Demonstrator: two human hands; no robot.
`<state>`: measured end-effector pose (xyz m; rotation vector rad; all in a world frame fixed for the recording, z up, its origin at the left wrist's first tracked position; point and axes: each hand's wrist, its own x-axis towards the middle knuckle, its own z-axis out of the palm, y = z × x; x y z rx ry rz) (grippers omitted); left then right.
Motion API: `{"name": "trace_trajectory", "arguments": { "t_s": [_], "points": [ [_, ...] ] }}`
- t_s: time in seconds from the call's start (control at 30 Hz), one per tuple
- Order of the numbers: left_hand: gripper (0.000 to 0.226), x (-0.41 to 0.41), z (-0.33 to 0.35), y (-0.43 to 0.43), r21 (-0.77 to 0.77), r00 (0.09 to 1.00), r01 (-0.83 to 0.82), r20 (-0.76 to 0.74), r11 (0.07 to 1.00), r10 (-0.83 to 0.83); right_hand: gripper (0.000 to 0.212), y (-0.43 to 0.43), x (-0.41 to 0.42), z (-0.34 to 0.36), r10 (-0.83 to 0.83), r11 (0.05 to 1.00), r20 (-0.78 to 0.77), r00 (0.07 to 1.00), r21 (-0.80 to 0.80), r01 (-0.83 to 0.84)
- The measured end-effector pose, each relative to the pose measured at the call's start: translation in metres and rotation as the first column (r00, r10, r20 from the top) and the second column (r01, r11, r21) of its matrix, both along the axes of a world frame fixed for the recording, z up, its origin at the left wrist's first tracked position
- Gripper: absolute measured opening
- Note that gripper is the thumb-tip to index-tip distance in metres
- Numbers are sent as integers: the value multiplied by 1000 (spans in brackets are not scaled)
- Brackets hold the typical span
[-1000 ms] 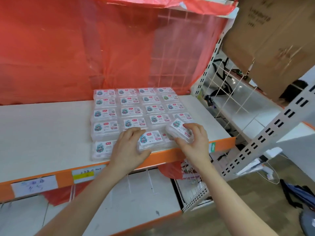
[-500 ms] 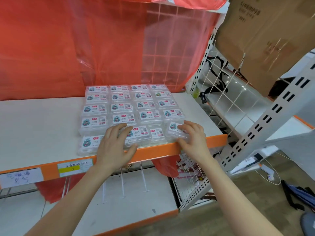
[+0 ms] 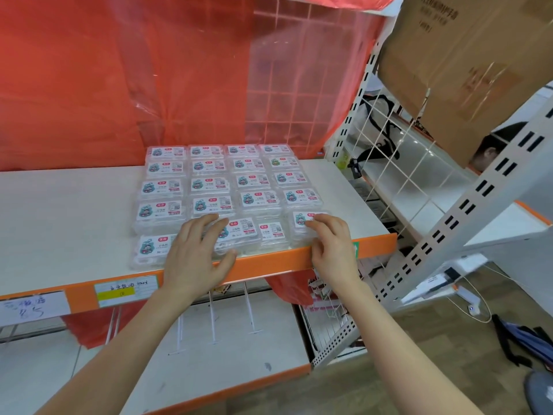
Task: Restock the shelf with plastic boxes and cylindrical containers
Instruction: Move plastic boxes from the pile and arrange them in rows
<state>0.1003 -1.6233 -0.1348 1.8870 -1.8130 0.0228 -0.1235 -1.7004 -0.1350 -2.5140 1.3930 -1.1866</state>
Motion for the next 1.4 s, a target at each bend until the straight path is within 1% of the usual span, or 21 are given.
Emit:
{"name": "trace_trajectory", "arguments": {
  "t_s": [0.13, 0.23, 0.37, 1.1, 1.2, 1.3, 1.4],
  "points": [
    [60, 1, -1, 0, -11, 1000, 10, 8, 1000, -10, 29, -4, -2, 1, 34, 998, 34, 999, 60, -36],
    [60, 1, -1, 0, -12, 1000, 15, 5, 1000, -15, 26, -7, -3, 0, 52, 995, 44, 998, 88, -56],
    [61, 1, -1, 0, -7, 1000, 18, 0, 1000, -18, 26, -9, -3, 0, 51, 992, 48, 998, 113, -56],
    [63, 1, 1, 2, 21, 1000, 20, -9, 1000, -20, 25, -10, -6, 0, 46, 994, 38, 998, 93, -50],
    [67, 1, 1, 1, 22, 999, 13, -38, 1000, -12, 25, -11, -6, -1, 44, 995, 14, 999, 89, -45],
    [70, 2, 4, 0, 15, 993, 13, -117, 1000, -11, 27, -11, -5, -2, 41, 996, -16, 999, 85, -40],
    [63, -4, 6, -3, 12, 988, 61, -144, 998, -59, 27, -10, -4, -5, 35, 995, -6, 999, 92, -34]
  ]
}}
